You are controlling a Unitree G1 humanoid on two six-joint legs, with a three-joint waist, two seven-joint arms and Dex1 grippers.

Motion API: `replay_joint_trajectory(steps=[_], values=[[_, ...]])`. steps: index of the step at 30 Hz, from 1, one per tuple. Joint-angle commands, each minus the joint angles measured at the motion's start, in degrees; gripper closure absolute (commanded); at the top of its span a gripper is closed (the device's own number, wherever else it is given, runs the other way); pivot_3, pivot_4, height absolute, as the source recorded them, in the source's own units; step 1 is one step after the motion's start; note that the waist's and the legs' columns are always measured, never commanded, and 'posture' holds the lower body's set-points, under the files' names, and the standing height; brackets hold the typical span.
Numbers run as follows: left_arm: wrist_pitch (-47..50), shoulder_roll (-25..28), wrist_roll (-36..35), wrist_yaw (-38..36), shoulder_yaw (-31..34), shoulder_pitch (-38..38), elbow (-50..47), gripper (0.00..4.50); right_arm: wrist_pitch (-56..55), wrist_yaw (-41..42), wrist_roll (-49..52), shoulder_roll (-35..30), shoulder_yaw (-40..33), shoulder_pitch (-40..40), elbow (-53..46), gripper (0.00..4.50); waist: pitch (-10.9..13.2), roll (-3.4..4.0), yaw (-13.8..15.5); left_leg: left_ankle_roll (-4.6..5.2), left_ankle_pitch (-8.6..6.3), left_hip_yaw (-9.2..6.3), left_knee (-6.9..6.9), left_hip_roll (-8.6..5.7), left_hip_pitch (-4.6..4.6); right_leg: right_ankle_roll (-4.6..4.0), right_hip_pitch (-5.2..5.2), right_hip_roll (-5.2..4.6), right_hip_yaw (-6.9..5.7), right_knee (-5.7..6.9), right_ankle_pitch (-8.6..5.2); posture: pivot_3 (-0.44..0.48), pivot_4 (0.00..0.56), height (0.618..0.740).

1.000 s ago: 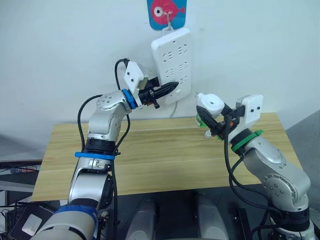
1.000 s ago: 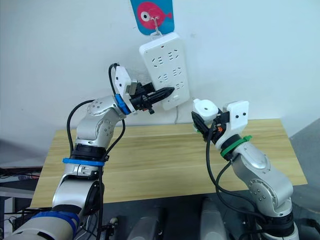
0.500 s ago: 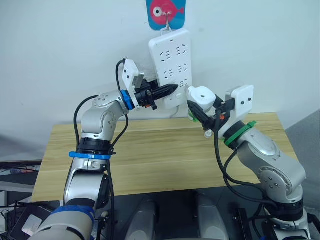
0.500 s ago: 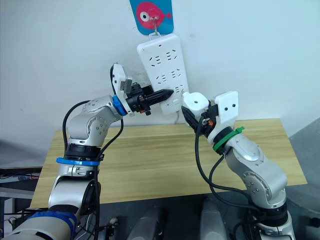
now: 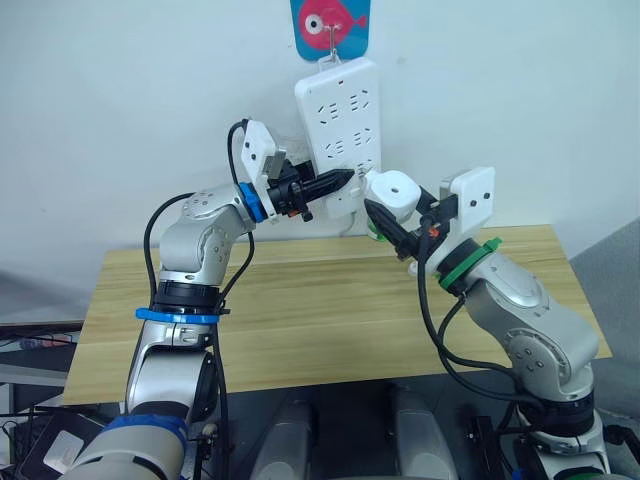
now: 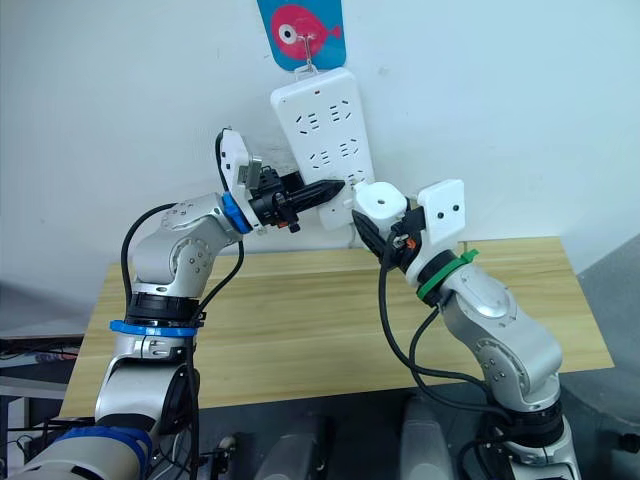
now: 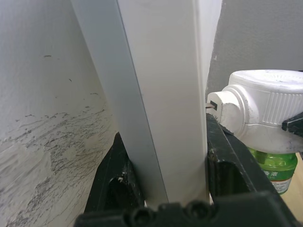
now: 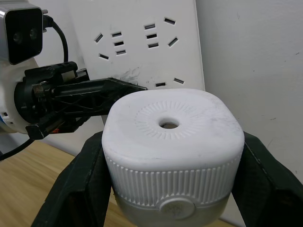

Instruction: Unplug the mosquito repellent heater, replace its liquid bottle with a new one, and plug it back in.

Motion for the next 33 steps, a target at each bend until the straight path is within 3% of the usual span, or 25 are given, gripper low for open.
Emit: replay_joint_trajectory(steps=[1,13,33], values=[[0.56,0.13,-1.14,-0.95,-0.61,1.2,-3.51,3.17,-1.45,0.37,-1.05,0.78,-0.71,-1.41,-0.62,1.54,-0.02,0.01,-0.14,0.0,0.0,-0.01,0.0,0.0,0.0,0.0,0.0,0.0,0.0,0.0,0.0,-0.029,0.232,0.74],[1.05,-0.16,-1.12,-0.31,-0.99,2.12,-4.64,3.17,-1.54,2.04,-2.74,0.99,-1.56,-3.13,0.44,1.54,-0.06,0.02,-0.88,0.0,0.0,-0.09,-0.01,0.01,0.01,0.0,-0.01,0.0,0.02,0.01,0.0,-0.029,0.241,0.74],[0.16,-0.35,-0.58,-0.98,-1.35,2.47,-4.75,3.17,1.01,2.94,-9.76,0.4,3.26,-8.41,4.76,1.54,-0.07,0.02,-1.21,0.0,0.0,-0.09,0.02,0.02,0.07,0.0,-0.02,0.0,0.08,0.03,0.0,-0.025,0.241,0.74]])
